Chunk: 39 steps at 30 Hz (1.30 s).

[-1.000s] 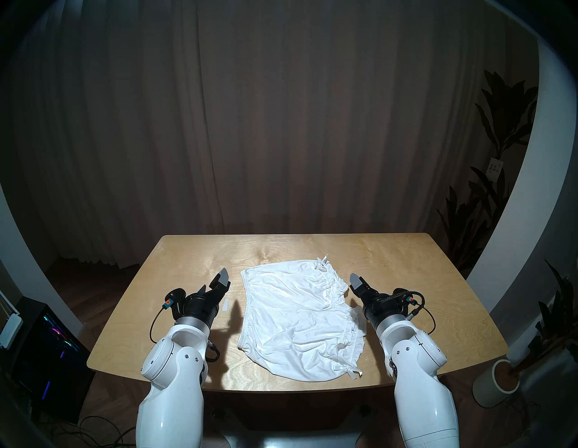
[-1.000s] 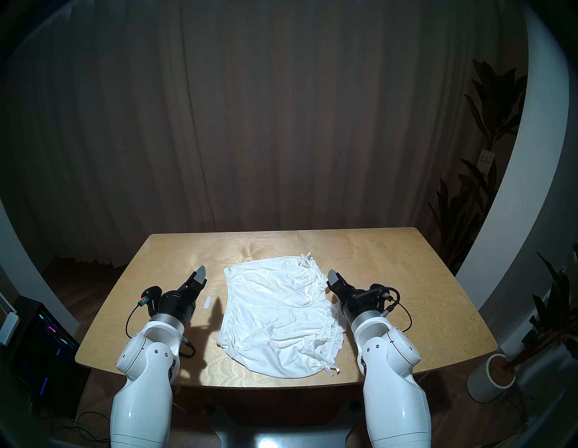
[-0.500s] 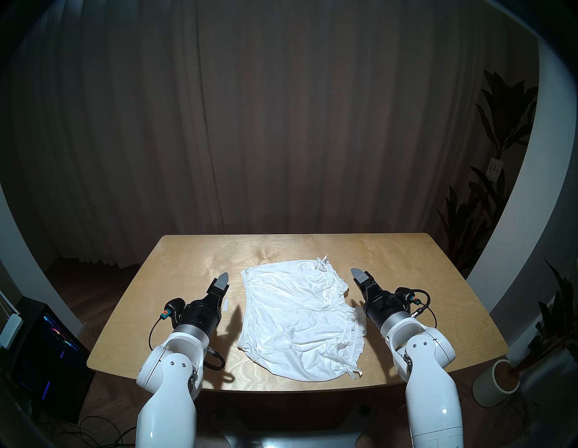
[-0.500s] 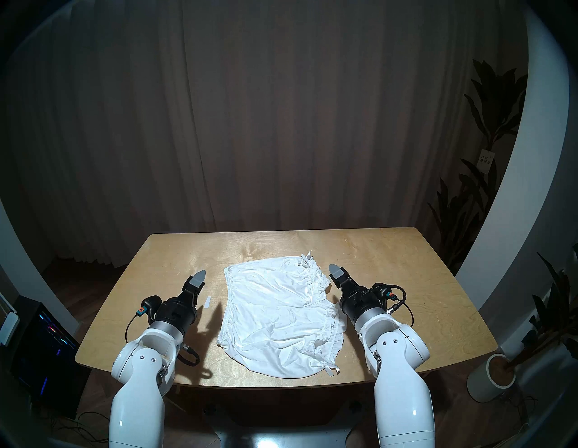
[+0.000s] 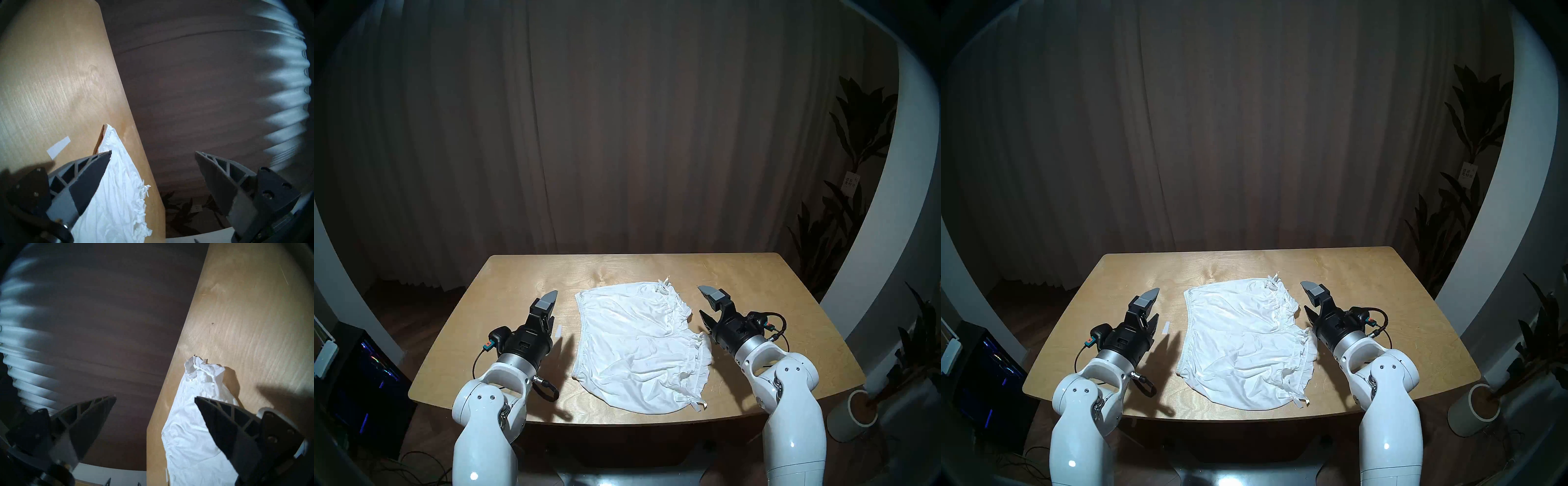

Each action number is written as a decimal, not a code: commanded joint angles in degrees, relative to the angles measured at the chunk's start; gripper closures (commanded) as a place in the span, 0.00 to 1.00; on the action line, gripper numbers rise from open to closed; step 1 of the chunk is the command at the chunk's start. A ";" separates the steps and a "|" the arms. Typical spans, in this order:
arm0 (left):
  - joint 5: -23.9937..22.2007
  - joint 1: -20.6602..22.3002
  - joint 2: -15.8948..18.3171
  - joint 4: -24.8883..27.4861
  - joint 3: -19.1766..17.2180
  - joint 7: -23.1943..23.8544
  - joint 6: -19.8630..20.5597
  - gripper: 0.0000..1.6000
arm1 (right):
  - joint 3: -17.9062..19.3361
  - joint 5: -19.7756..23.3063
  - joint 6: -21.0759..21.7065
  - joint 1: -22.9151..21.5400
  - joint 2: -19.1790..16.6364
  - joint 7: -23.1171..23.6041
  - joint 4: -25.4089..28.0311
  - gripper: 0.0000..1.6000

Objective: Fold the pants in half lengthwise, then in half again, and set them down flat

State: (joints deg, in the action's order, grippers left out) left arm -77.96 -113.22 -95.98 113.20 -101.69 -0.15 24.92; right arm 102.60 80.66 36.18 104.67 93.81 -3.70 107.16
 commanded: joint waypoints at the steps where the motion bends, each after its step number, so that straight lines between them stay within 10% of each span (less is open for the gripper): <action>1: -4.28 0.03 -0.33 1.63 -0.44 -2.45 0.57 0.00 | 0.84 10.01 0.55 0.20 0.57 -2.19 1.71 0.00; 15: -10.99 -6.69 -3.04 5.36 -5.98 -10.30 2.41 0.00 | 4.07 17.99 0.66 8.89 3.42 -11.53 6.33 0.00; 39: -22.04 -11.10 -3.36 9.93 -3.03 -25.47 12.50 0.00 | 8.53 24.26 4.42 12.01 0.31 -30.35 15.50 0.00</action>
State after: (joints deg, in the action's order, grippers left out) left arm -97.22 -123.31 -99.19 121.33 -105.93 -22.61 35.45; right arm 110.45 102.39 39.08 115.98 95.48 -30.19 119.64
